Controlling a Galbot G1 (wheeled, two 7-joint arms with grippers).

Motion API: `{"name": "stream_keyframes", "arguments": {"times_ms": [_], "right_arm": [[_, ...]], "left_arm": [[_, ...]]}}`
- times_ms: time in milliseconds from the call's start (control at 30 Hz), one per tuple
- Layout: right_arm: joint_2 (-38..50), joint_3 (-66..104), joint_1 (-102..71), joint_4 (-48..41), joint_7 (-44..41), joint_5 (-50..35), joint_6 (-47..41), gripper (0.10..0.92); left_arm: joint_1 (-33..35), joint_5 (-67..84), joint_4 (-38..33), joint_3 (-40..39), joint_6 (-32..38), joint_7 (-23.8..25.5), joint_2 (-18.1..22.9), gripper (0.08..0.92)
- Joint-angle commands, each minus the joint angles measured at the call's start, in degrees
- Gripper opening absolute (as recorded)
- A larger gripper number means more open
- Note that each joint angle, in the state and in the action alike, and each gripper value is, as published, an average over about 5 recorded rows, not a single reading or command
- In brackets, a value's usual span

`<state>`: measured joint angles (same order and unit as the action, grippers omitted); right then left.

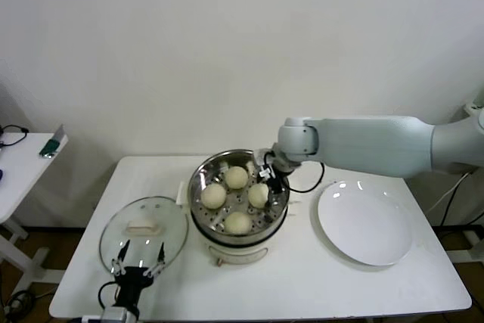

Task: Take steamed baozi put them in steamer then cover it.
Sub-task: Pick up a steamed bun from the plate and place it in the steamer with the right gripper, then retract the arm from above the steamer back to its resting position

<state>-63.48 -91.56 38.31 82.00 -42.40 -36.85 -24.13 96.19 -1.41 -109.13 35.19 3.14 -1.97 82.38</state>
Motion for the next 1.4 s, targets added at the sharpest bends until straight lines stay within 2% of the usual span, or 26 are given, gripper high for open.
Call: {"name": "stream_keyframes", "arguments": {"times_ms": [33,200,333,533,667,833,967,1100,1233,1400], "right_arm": [[0.98,2.67,2.96,-0.80,-1.60,-4.02,2.48,0.816],[5.50,9.09,6.34,-1.82,-3.15,-12.39,4.36,0.823],[12.10,17.20,5.78,-1.08,-0.36,-19.86,1.84,0.823],[26.97,28.03,-1.34,5.38,2.50,-19.54,0.58,0.823],[38.73,41.99,-19.10,8.85,12.59,-14.02,2.53,0.823],[46.94,69.81,-53.23,9.58,28.35,-11.82,13.10,0.823],[44.88,100.42,-87.03,8.70,33.84,-9.88,20.20,0.823],[36.89,121.49,-109.07,8.55,35.04,-5.88,25.84,0.823],[26.84,131.96,-120.59,9.59,35.01,-2.84,30.03,0.823],[16.20,135.14,-129.27,9.65,34.91,-0.57,36.81,0.823]], "left_arm": [[0.15,0.00,-0.16,0.01,0.03,0.00,-0.09,0.823],[0.66,0.12,-0.97,0.07,-0.46,0.29,-0.38,0.823],[0.97,0.48,-1.98,0.15,-1.33,0.55,-0.63,0.823],[1.04,1.80,-2.82,0.03,-1.12,0.48,-1.40,0.823],[0.87,2.12,-2.48,-0.15,-0.62,0.32,-1.89,0.823],[0.21,2.48,-2.04,-0.93,0.02,-0.06,-1.93,0.823],[-0.61,2.30,-0.80,-1.19,2.06,-1.21,-2.03,0.823],[-1.84,1.20,0.26,-0.87,3.13,-2.13,-2.51,0.823],[-2.93,-0.31,0.83,-0.51,3.42,-2.78,-2.90,0.823],[-3.86,-1.86,0.77,-0.33,3.97,-3.86,-3.08,0.823]]}}
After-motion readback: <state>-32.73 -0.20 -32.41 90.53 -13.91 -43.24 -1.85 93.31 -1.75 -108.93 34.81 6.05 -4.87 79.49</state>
